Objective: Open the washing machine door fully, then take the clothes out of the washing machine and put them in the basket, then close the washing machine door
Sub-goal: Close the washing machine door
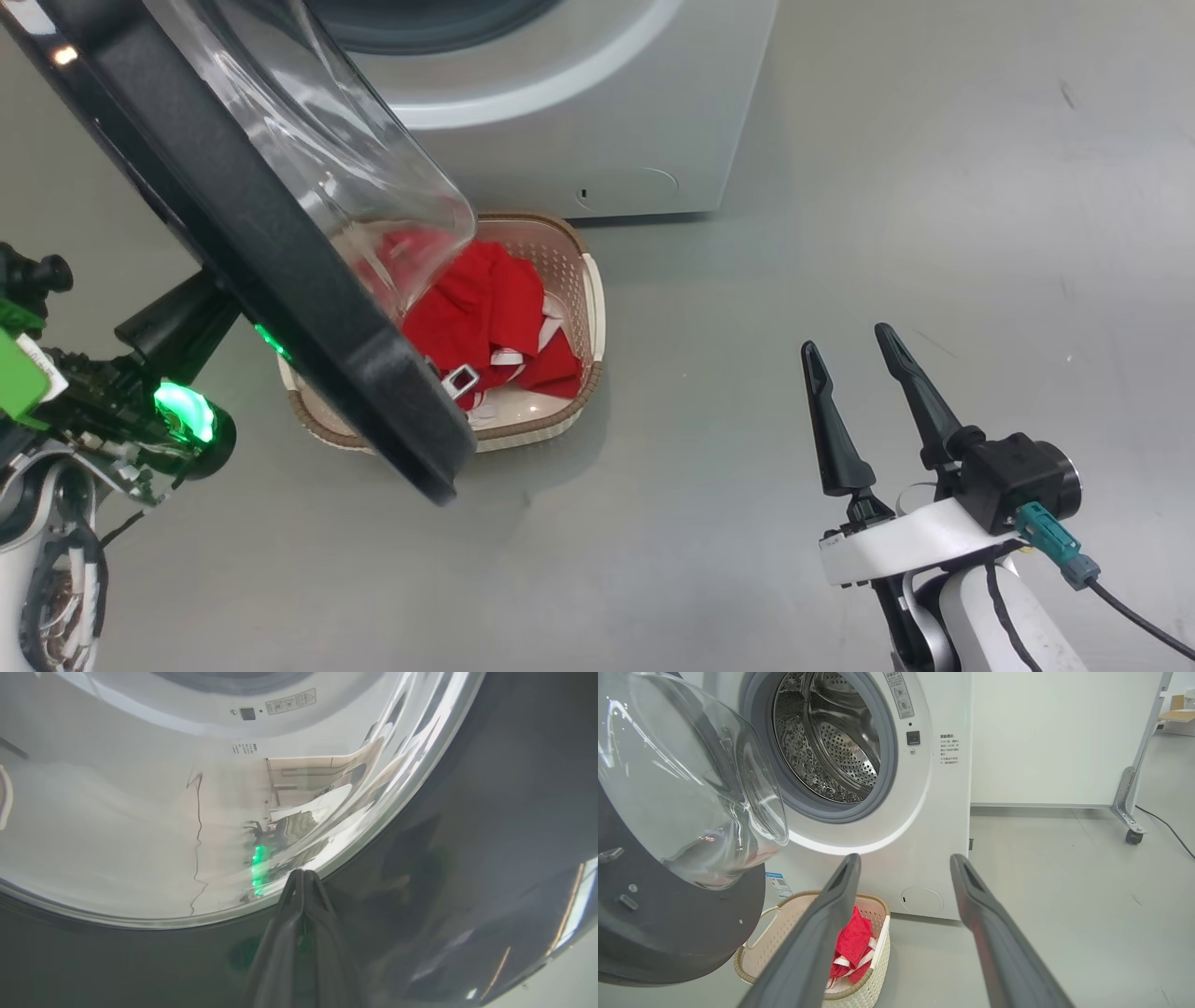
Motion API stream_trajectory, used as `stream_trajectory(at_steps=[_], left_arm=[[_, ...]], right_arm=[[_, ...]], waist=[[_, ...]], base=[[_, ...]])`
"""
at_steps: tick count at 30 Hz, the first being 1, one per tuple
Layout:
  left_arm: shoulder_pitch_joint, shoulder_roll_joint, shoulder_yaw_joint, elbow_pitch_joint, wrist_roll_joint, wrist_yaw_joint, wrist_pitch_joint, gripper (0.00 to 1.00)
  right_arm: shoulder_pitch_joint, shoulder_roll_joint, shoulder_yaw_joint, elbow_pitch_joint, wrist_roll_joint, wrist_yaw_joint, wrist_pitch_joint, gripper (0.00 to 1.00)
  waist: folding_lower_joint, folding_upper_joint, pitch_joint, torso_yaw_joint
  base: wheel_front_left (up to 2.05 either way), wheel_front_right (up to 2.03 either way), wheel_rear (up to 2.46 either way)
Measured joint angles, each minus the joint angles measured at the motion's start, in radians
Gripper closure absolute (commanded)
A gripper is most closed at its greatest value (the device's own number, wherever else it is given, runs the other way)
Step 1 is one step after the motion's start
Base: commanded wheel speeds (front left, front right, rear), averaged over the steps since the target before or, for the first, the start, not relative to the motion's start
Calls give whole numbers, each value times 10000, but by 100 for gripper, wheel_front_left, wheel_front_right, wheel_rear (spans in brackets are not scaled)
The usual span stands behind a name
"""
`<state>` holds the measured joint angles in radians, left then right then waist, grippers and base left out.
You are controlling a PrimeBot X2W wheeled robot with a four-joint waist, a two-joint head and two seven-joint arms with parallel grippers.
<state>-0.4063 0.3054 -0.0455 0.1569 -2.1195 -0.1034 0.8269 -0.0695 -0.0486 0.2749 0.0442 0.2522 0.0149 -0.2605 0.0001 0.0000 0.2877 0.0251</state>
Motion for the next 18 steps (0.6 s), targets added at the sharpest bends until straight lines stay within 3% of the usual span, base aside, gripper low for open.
stream_trajectory(at_steps=[18], left_arm=[[-2254, -412, 171, -54, 508, 71, -1239, 100]], right_arm=[[-802, -2, 640, -612, 757, -443, 0, 0]], waist=[[0, 0, 1518, -1795]], base=[[0, 0, 0]])
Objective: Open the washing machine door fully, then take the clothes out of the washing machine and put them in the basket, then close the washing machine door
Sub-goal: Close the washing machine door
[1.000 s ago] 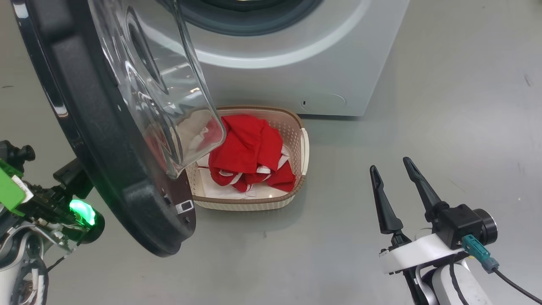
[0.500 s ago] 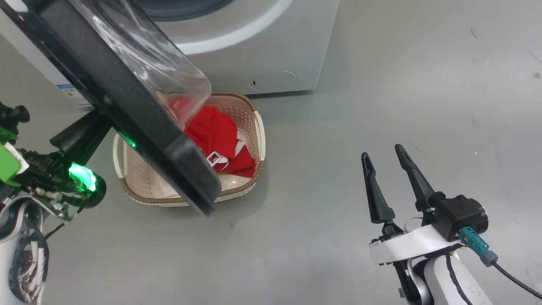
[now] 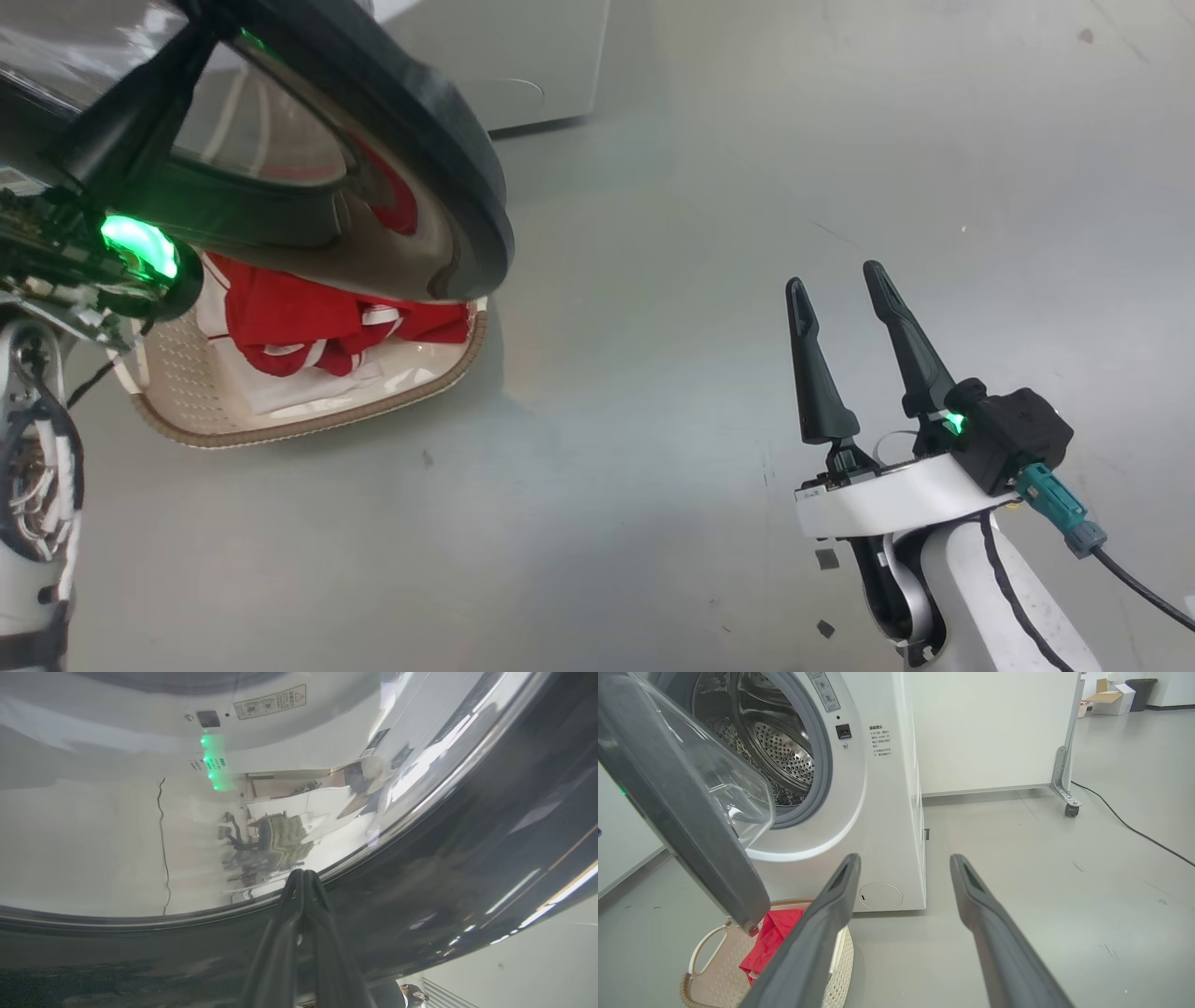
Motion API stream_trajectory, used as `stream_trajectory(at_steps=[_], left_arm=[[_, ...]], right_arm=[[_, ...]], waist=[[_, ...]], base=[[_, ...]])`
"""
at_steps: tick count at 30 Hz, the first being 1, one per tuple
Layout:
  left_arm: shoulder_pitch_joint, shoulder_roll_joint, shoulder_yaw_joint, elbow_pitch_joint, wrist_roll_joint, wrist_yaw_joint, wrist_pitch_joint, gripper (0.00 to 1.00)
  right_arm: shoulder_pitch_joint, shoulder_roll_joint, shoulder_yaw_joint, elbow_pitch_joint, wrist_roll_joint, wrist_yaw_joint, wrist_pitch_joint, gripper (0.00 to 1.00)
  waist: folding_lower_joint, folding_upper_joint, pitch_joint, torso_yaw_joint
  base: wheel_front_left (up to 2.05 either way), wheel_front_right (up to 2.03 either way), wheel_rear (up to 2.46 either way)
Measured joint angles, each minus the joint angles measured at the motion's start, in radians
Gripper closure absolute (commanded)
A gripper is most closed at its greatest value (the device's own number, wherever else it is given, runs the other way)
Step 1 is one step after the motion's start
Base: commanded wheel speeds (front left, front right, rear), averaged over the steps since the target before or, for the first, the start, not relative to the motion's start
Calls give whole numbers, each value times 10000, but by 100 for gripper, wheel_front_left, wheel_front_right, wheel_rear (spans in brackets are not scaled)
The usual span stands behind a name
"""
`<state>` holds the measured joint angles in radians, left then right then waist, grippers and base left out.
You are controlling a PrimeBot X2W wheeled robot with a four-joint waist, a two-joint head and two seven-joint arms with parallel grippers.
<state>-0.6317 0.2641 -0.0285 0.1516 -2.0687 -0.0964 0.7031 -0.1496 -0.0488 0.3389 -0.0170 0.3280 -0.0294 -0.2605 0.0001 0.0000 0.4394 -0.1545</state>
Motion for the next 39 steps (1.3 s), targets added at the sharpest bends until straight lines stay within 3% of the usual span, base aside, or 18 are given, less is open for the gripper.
stream_trajectory(at_steps=[25, 39], left_arm=[[-2755, 111, 359, 1455, 1202, 203, -1547, 100], [-3114, -245, 257, 2337, 1210, -71, -1582, 100]], right_arm=[[-781, 13, 761, -280, 867, -351, 0, 0], [-905, 25, 621, -259, 846, -539, 0, 0]], waist=[[0, 0, 1736, -2159], [0, 0, 1801, -2146]], base=[[0, 0, 0], [0, 0, 0]])
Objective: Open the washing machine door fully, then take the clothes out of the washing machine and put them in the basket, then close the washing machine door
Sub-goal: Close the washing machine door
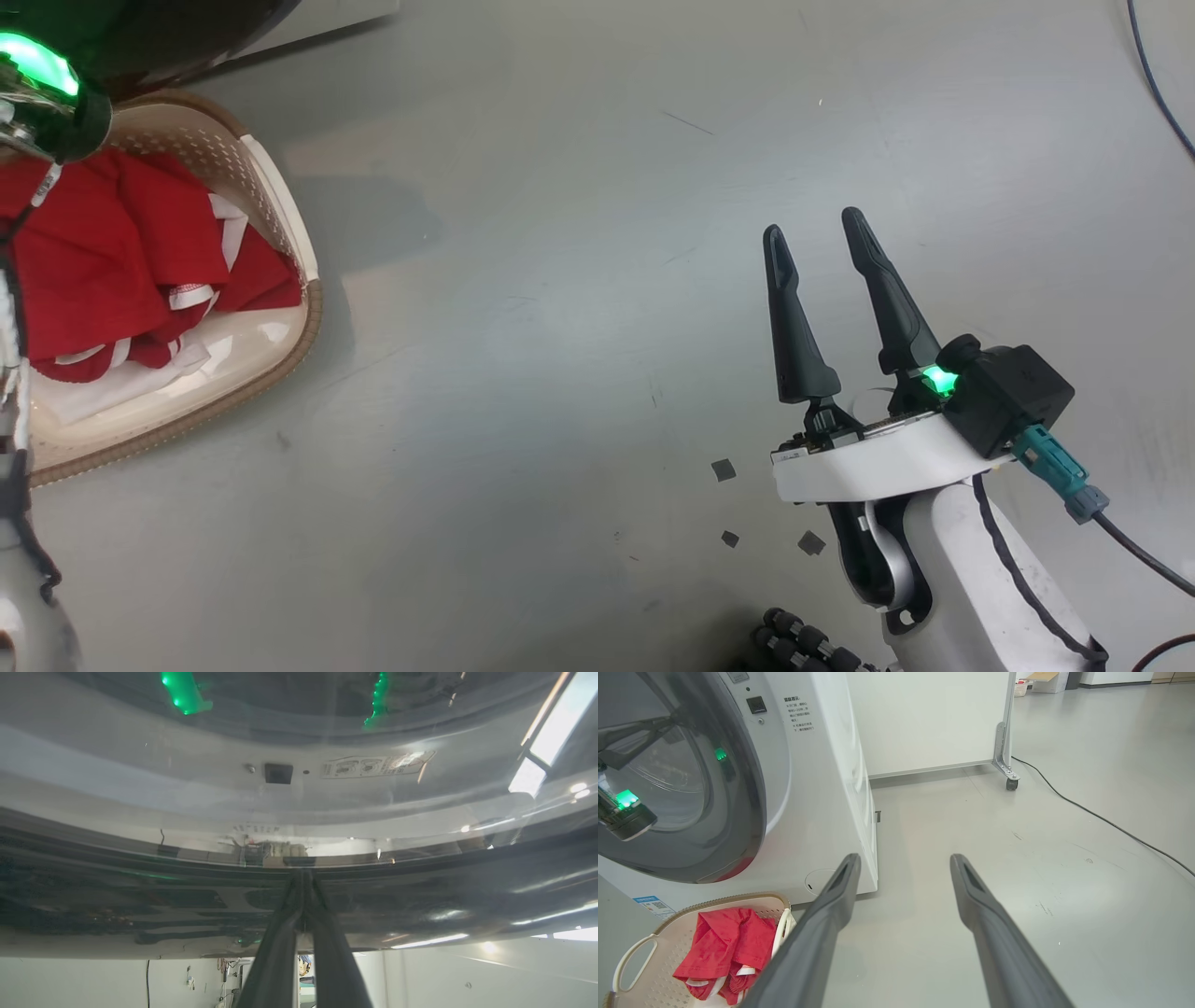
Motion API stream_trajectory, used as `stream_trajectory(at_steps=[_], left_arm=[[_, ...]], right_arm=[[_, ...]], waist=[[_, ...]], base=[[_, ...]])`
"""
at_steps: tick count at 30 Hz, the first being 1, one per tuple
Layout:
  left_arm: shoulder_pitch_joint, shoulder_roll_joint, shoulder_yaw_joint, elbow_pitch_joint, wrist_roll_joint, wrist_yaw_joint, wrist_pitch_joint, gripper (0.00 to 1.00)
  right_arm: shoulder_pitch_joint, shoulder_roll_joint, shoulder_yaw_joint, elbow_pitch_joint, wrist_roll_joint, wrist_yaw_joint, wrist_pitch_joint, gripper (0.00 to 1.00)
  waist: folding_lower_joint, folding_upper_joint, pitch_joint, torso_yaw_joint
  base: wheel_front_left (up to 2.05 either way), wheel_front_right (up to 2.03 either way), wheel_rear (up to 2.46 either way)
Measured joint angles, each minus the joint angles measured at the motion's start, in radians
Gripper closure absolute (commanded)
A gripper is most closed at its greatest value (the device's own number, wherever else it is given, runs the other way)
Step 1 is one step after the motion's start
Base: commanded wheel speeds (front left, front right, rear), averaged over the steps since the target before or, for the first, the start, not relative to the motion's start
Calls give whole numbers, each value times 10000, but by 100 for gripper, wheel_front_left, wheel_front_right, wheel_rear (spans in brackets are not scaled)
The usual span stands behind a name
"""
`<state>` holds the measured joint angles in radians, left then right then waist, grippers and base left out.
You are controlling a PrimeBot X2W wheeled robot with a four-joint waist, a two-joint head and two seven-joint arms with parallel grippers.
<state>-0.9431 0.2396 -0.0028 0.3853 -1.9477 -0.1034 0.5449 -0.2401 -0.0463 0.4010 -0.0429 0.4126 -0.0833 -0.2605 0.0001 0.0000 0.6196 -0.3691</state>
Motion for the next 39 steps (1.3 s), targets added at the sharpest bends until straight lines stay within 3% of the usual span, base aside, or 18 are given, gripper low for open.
stream_trajectory(at_steps=[14, 22, 24, 25, 26, 35, 39], left_arm=[[954, -447, 407, 403, -253, -165, 272, 100], [2150, -727, 1202, 412, -405, -167, -148, 98], [2437, -817, 1373, 144, -403, -167, -199, 66], [2556, -899, 1532, -17, -405, -167, -263, 40], [2678, -988, 1674, -196, -405, -167, -268, 0], [4008, -1639, 2485, -1482, 265, -167, -1062, 0], [4498, -1511, 2619, -2374, 2293, -167, -2104, 0]], right_arm=[[-6, 0, -303, 299, -382, -2, 0, 0], [20, -4, -550, 562, -589, 0, 0, 0], [24, -12, -631, 581, -650, 4, 0, 0], [25, -12, -639, 610, -685, 10, 0, 0], [34, -12, -654, 640, -727, 13, 0, 0], [202, -21, -943, 855, -1024, 107, 0, 0], [337, -23, -1103, 982, -1191, 121, 0, 0]], waist=[[0, 0, -486, 700], [0, 0, -955, 1224], [0, 0, -1073, 1362], [0, 0, -1134, 1425], [0, 0, -1198, 1490], [-1, 0, -1764, 2034], [0, 0, -2017, 2277]], base=[[0, 0, 0], [0, 0, 0], [0, 0, 0], [0, 0, 0], [0, 0, 0], [0, 0, 0], [0, 0, 0]])
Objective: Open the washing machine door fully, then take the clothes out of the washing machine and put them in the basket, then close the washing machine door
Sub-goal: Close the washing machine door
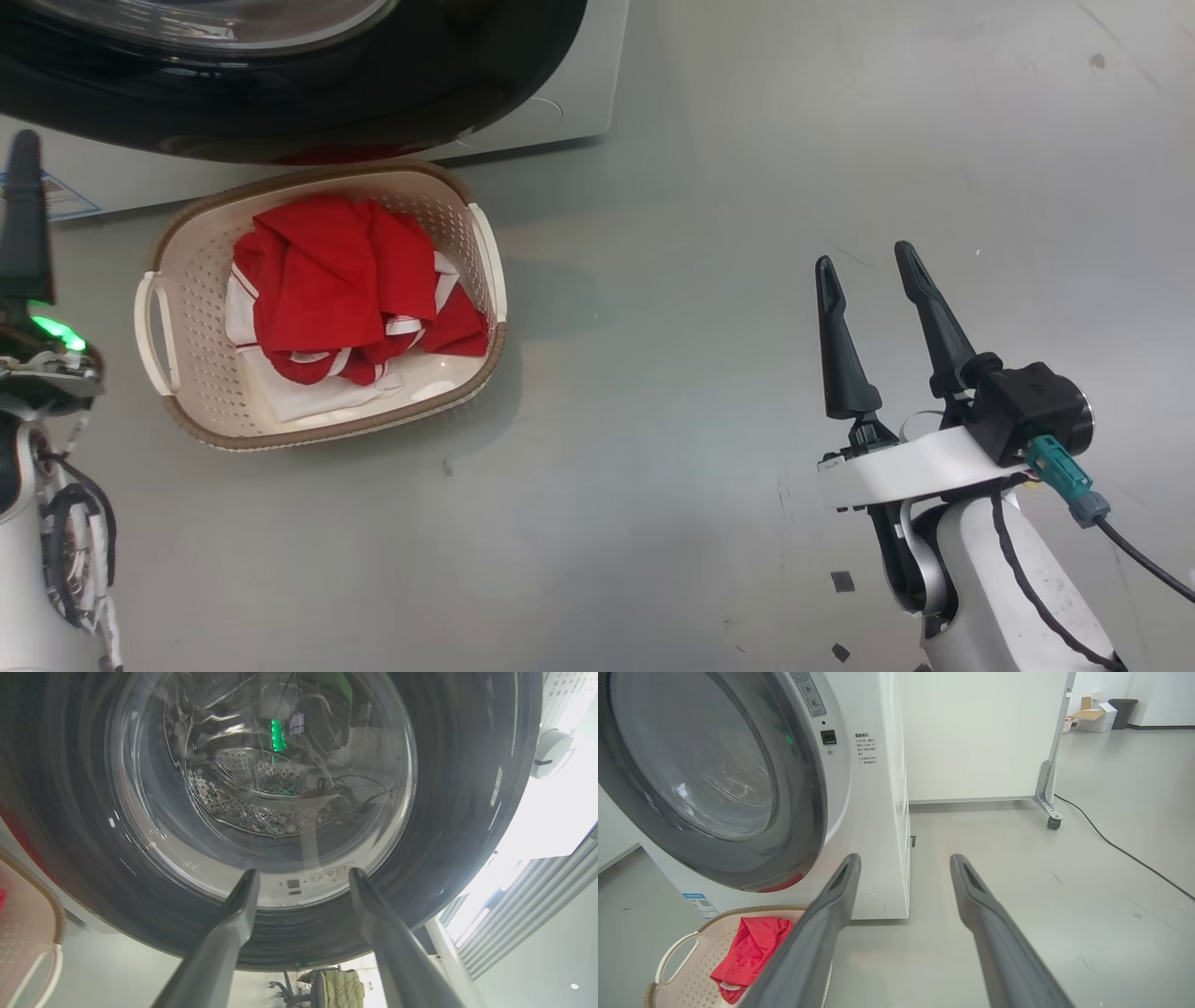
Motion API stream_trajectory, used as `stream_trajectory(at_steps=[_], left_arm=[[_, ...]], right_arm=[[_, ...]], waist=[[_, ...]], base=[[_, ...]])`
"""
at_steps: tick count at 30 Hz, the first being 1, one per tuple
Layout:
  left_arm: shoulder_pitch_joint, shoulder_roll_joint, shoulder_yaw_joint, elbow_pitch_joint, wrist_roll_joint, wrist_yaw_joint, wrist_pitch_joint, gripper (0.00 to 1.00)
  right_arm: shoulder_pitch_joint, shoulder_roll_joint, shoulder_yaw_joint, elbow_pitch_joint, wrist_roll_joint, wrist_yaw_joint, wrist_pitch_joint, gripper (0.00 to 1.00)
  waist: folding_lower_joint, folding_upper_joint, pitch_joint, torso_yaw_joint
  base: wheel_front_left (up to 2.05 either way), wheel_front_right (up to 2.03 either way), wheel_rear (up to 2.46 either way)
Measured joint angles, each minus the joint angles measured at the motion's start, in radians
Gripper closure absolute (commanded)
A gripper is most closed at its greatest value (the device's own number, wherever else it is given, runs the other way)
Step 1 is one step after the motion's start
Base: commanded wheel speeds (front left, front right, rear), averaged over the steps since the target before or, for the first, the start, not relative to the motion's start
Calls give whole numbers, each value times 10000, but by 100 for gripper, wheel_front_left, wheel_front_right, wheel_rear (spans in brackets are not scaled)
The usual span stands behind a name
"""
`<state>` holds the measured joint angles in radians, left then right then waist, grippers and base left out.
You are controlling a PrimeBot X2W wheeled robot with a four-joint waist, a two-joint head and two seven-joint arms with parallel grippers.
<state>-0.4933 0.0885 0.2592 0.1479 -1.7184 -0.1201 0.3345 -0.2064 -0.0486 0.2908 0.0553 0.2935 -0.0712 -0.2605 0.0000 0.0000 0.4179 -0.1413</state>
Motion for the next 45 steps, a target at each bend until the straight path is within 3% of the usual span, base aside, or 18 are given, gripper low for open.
stream_trajectory(at_steps=[6, 9, 13, 17, 20, 27, 33, 45], left_arm=[[524, 711, -215, -1710, 3816, 0, -2084, 0], [923, 1317, -777, -2345, 5496, -8, -3093, 0], [2054, 2548, -1643, -2539, 7440, -42, -4289, 0], [3021, 2535, -2059, -2322, 9396, -36, -5037, 0], [3554, 2270, -2535, -2220, 10673, 309, -5400, 0], [4777, 1812, -3417, -1685, 12015, 1149, -5647, 0], [5374, 1208, -3726, -1432, 12193, 1689, -5664, 0], [5935, 945, -3770, -1306, 12715, 1946, -5829, 0]], right_arm=[[221, -67, -150, 125, -222, 88, 0, 0], [324, -144, -219, 178, -336, 174, 0, 0], [361, -180, -257, 197, -445, 251, 0, 0], [501, -209, -299, 226, -546, 282, 0, 0], [724, -232, -357, 272, -573, 290, 0, 0], [1264, -234, -518, 412, -589, 291, 0, 0], [1891, -230, -635, 518, -589, 288, 0, 0], [2373, -173, -556, 568, -721, 291, 0, 0]], waist=[[0, 0, -400, 363], [0, 0, -625, 520], [0, 0, -909, 701], [0, 0, -1184, 825], [-1, 0, -1390, 892], [-1, 0, -1894, 1026], [-1, 0, -2345, 1168], [0, 0, -2892, 1381]], base=[[0, 0, 0], [0, 0, 0], [0, 0, 0], [0, 0, 0], [0, 0, 0], [0, 0, 0], [0, 0, 0], [0, 0, 0]])
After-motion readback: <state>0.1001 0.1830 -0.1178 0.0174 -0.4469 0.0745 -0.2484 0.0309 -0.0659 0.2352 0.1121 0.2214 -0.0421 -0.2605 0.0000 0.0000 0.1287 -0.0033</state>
